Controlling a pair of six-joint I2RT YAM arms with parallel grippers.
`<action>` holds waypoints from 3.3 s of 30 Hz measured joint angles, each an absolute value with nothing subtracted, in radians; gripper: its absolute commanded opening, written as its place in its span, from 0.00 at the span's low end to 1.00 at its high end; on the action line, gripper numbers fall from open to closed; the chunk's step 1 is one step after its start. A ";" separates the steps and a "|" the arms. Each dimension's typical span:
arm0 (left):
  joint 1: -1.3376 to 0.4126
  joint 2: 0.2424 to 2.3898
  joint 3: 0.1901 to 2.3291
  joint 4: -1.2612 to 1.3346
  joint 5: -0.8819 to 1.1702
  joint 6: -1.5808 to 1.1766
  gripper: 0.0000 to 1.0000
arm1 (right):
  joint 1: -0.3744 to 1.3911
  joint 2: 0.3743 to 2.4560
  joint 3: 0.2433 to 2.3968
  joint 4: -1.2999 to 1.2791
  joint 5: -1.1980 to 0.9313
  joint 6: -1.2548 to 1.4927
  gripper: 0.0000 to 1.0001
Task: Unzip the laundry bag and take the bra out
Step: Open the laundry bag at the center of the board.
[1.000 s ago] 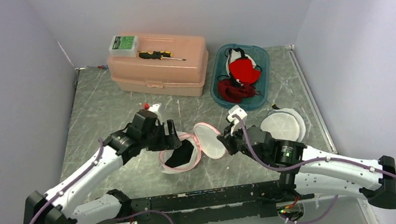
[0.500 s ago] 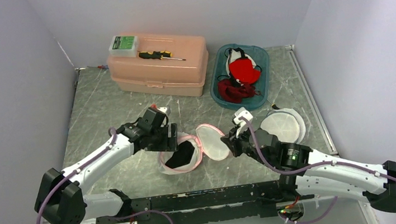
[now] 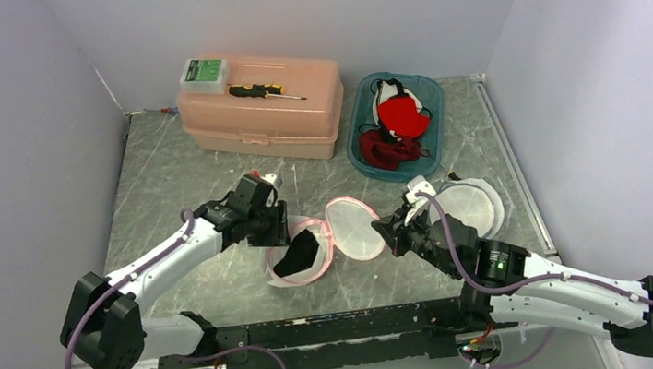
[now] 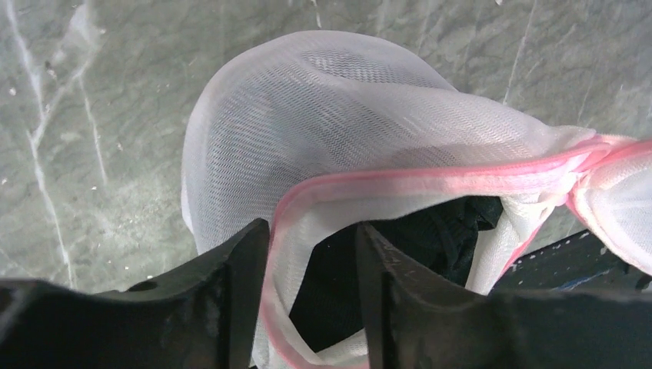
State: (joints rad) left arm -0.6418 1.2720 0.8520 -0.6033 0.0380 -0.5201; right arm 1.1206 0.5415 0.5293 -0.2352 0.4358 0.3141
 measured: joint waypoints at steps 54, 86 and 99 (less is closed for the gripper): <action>-0.831 1.192 0.606 -0.068 0.064 -1.042 0.75 | 1.067 0.595 0.706 -0.272 0.662 0.308 0.00; -0.875 1.645 1.007 -0.236 0.001 -1.005 0.03 | 1.061 0.561 0.659 -0.293 0.646 0.336 0.00; -0.880 1.378 1.152 -0.496 -0.138 -0.864 0.03 | 1.061 0.660 0.815 -0.299 0.661 0.250 0.00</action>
State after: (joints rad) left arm -0.8803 1.3781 1.1522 -0.4961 -0.1379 -0.8639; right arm 1.0607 0.6601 0.8150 -0.2989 0.6613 0.2497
